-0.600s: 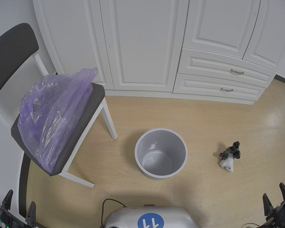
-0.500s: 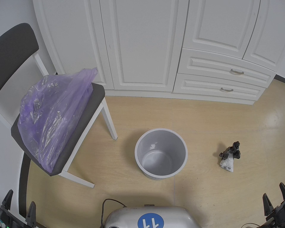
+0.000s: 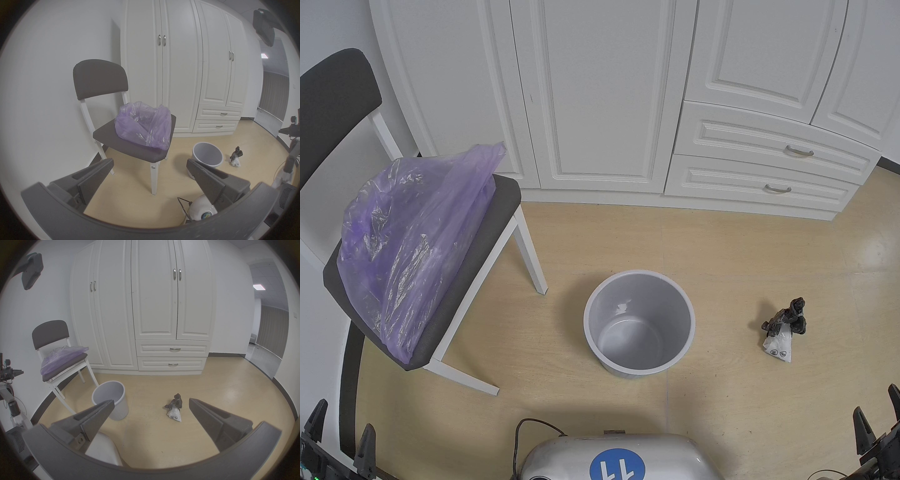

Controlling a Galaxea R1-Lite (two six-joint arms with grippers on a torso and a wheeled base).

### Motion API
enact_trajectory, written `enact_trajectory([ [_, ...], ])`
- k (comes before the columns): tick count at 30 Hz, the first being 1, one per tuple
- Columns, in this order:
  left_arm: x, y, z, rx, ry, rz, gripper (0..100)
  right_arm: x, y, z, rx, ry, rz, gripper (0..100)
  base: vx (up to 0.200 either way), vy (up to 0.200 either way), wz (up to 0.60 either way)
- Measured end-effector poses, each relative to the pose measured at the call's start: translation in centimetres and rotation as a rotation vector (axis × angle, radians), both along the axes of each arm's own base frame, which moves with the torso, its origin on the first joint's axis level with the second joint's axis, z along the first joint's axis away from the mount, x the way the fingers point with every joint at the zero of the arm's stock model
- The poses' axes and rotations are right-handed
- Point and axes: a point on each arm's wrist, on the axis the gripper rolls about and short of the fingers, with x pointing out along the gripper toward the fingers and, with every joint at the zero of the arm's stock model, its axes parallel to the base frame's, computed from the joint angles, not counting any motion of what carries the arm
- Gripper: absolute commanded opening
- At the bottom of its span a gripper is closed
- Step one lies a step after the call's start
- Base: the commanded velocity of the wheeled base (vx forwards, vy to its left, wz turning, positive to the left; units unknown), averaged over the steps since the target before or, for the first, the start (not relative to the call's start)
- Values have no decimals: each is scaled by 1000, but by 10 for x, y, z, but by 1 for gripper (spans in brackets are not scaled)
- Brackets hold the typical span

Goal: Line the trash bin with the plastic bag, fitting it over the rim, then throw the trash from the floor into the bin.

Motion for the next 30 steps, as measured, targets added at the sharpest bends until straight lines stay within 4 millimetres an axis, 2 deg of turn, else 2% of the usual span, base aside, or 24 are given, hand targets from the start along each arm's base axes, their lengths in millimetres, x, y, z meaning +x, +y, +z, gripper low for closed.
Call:
enact_trajectory([
  [30,0,0,0,5,0,-4,100,0,0,0,-1,0,-1,100,0,0,0],
])
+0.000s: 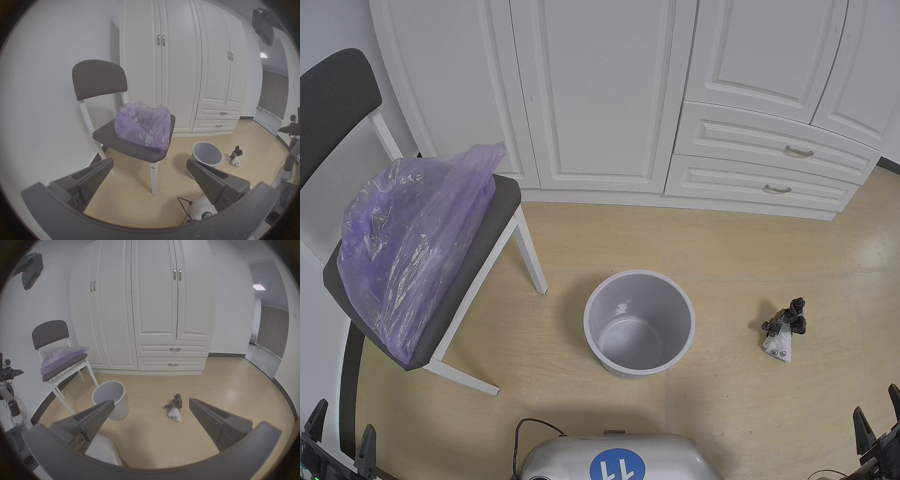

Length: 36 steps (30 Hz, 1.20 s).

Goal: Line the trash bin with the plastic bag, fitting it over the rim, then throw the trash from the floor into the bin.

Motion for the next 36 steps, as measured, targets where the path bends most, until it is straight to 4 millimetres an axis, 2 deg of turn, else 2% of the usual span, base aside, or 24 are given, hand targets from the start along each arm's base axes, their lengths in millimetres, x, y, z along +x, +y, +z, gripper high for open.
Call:
enact_trajectory([
  [7,0,0,1,22,-10,-7,100,0,0,0,-29,-1,5,100,0,0,0],
  [16,0,1,1,-46,-8,43,100,0,0,0,12,-2,-1,100,0,0,0],
  [22,0,0,1,11,-9,14,100,0,0,0,-43,-2,5,100,0,0,0],
  [36,0,1,1,-59,-8,47,100,0,0,0,4,-4,-4,100,0,0,0],
])
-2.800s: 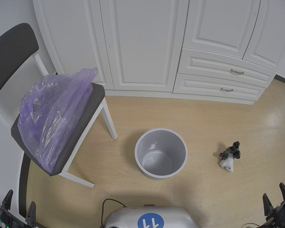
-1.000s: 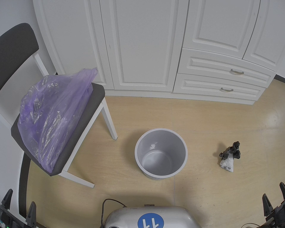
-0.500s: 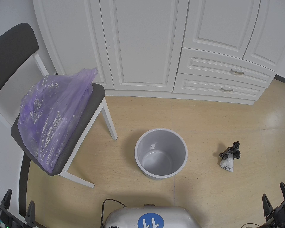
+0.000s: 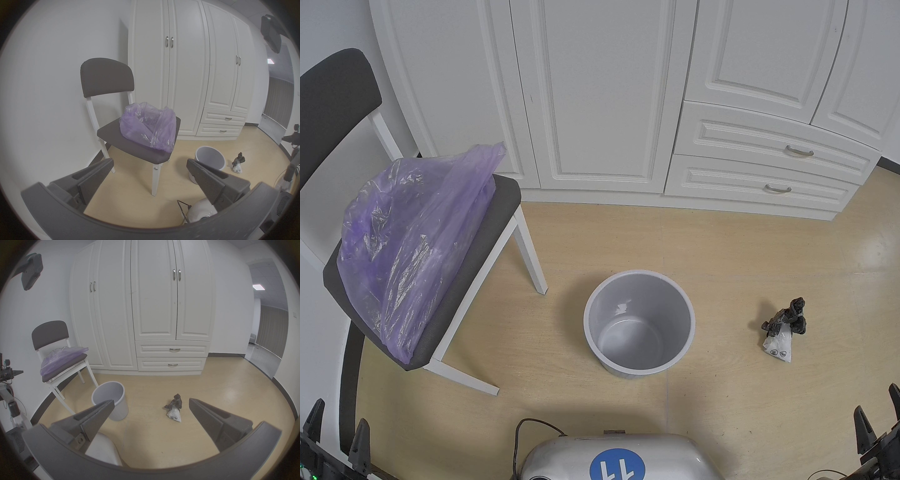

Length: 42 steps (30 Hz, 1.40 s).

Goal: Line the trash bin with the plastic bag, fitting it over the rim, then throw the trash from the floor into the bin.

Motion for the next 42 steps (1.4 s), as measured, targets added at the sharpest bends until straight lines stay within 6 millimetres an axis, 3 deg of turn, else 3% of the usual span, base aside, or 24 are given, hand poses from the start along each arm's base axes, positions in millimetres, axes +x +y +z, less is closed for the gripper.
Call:
enact_trajectory([
  [14,0,0,2,22,-23,-2,100,0,0,0,-17,0,0,100,0,0,0],
  [21,-9,0,35,3,-200,-8,100,0,0,1,2,-11,2,100,0,0,0],
  [27,-13,0,44,-16,-223,5,100,0,0,6,45,-56,5,100,0,0,0],
  [34,-17,0,52,-16,-248,5,100,-11,0,44,101,-184,16,100,0,0,0],
  [42,-23,1,81,-17,-244,2,100,-8,0,73,51,-177,18,100,0,0,0],
])
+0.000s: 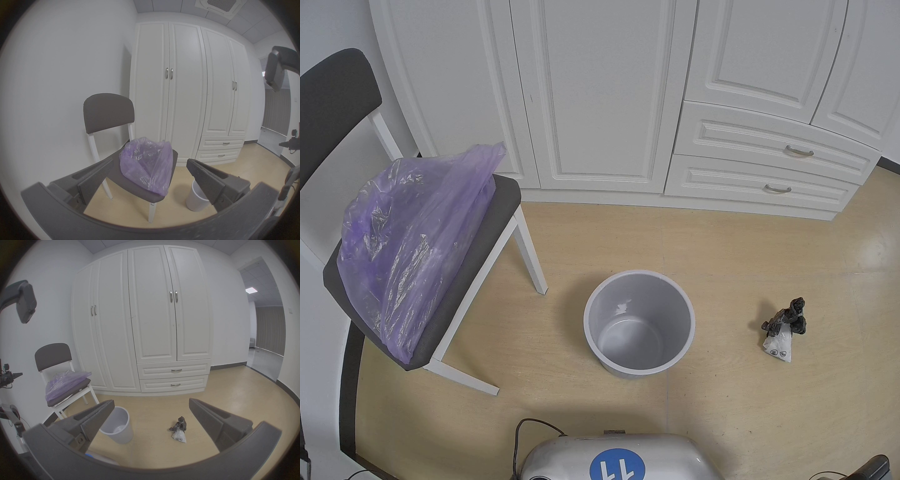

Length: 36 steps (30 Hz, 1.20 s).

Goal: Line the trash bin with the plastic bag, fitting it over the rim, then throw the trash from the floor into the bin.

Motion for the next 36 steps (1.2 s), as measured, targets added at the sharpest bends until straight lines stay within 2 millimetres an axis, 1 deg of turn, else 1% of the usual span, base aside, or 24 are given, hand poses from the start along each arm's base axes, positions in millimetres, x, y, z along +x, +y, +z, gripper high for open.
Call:
enact_trajectory([
  [5,3,0,24,0,73,2,100,10,0,35,-5,53,-2,100,0,0,0],
  [9,13,0,48,0,149,6,100,24,0,63,-1,139,-4,100,0,0,0],
  [10,18,0,56,-1,172,7,100,30,0,72,5,165,-2,100,0,0,0],
  [14,37,-1,73,-3,244,10,100,49,0,91,25,220,8,100,0,0,0],
  [20,70,-1,88,-1,354,0,100,77,4,117,100,265,76,100,0,0,0],
  [23,84,-2,91,4,392,-28,100,91,7,126,114,256,100,100,0,0,0],
  [28,102,-5,94,14,426,-68,100,114,13,131,120,247,56,100,0,0,0],
  [33,118,-9,96,21,431,-92,100,132,25,131,120,231,28,100,0,0,0],
  [36,127,-11,97,26,431,-78,100,143,34,127,111,235,28,100,0,0,0],
])
